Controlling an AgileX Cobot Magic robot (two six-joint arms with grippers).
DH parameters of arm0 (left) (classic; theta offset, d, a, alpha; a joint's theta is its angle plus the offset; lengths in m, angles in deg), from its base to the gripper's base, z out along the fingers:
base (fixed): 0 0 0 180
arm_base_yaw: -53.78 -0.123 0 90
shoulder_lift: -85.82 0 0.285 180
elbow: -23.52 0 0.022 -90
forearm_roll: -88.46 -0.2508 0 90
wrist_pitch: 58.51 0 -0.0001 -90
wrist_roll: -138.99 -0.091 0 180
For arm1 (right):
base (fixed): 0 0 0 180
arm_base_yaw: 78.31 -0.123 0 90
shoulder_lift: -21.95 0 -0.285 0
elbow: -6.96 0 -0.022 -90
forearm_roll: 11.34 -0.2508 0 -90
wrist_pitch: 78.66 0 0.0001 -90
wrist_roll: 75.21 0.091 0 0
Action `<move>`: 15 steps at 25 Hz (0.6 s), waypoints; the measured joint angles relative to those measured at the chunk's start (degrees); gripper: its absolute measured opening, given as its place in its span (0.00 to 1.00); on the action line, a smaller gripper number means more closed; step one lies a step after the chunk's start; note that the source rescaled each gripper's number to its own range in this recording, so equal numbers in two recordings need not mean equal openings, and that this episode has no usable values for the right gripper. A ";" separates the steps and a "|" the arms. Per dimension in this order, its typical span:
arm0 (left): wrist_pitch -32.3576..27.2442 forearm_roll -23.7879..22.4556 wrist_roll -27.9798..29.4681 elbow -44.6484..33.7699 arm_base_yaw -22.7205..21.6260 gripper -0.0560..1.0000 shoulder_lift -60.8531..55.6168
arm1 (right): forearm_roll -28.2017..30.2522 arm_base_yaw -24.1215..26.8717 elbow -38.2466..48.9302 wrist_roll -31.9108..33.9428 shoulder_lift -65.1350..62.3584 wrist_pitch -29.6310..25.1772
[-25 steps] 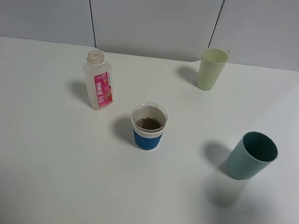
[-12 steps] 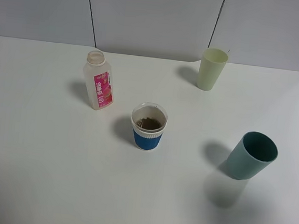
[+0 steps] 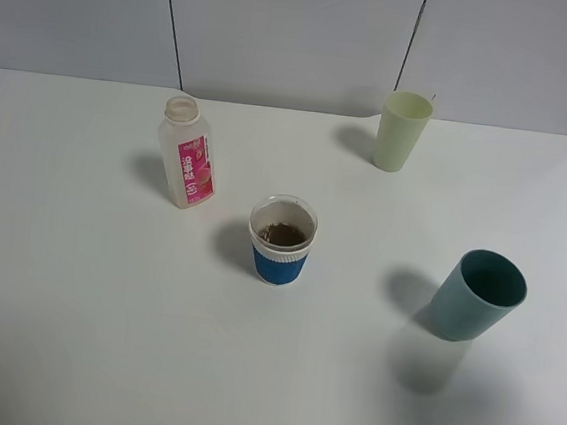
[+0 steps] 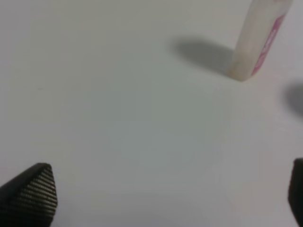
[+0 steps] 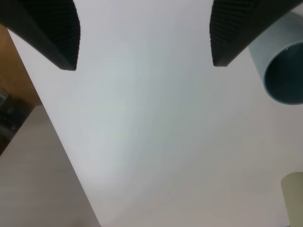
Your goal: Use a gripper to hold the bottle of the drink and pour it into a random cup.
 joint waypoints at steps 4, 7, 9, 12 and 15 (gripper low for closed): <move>0.00 0.00 0.00 0.00 0.00 1.00 0.00 | 0.00 0.00 0.00 0.00 0.00 0.00; 0.00 0.00 0.00 0.00 0.00 1.00 0.00 | 0.00 0.00 0.00 0.00 0.00 0.00; 0.00 0.00 0.00 0.00 0.00 1.00 0.00 | 0.00 0.00 0.00 0.00 0.00 0.00; 0.00 0.00 0.00 0.00 0.00 1.00 0.00 | 0.00 0.00 0.00 0.00 0.00 0.00; 0.00 0.00 0.00 0.00 0.00 1.00 0.00 | 0.00 0.00 0.00 0.00 0.00 0.00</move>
